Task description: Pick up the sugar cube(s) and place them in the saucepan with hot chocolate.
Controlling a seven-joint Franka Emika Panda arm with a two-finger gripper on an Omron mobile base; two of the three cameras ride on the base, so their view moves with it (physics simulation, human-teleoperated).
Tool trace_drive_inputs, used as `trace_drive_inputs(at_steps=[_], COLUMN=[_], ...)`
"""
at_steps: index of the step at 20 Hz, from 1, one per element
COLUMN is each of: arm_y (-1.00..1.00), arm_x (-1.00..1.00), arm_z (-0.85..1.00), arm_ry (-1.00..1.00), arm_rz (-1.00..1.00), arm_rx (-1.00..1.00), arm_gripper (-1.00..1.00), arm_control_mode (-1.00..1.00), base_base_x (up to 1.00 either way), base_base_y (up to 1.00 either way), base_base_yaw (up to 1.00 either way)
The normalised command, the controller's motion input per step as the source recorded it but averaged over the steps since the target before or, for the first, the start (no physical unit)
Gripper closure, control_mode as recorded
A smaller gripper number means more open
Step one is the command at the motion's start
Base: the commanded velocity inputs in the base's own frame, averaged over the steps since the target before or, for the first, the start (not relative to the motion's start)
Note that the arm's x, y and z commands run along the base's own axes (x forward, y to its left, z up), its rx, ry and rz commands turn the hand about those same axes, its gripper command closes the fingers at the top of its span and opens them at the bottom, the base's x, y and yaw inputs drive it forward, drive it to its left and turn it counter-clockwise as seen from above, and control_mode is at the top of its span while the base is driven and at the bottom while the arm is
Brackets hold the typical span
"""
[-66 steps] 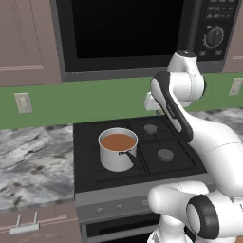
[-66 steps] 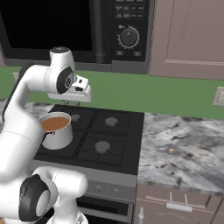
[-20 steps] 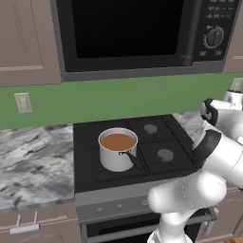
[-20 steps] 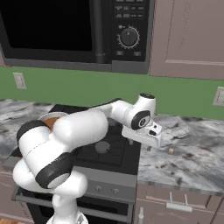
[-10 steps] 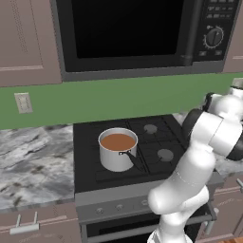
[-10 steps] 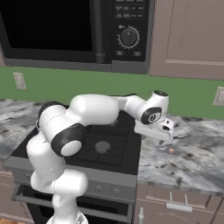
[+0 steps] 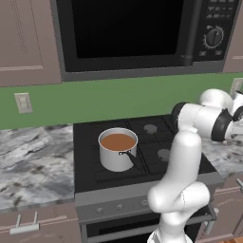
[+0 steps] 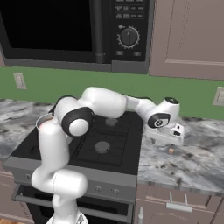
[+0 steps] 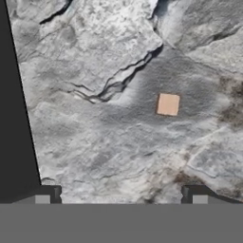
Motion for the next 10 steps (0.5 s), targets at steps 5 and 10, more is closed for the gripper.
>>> trace_drive_inputs(at_steps=[5,10], arm_y=[-0.33,-0.26], arm_x=[0.16,0.26], arm_z=[-0.10,-0.06], arm_ry=[0.00,0.00], arm_rz=[0.00,0.00], arm_rx=[0.00,0.00], arm_gripper=[-1.00,-1.00], arm_control_mode=[-1.00,-1.00], base_base_x=[0.00,0.00], base_base_y=[0.00,0.00], base_base_yaw=[0.00,0.00])
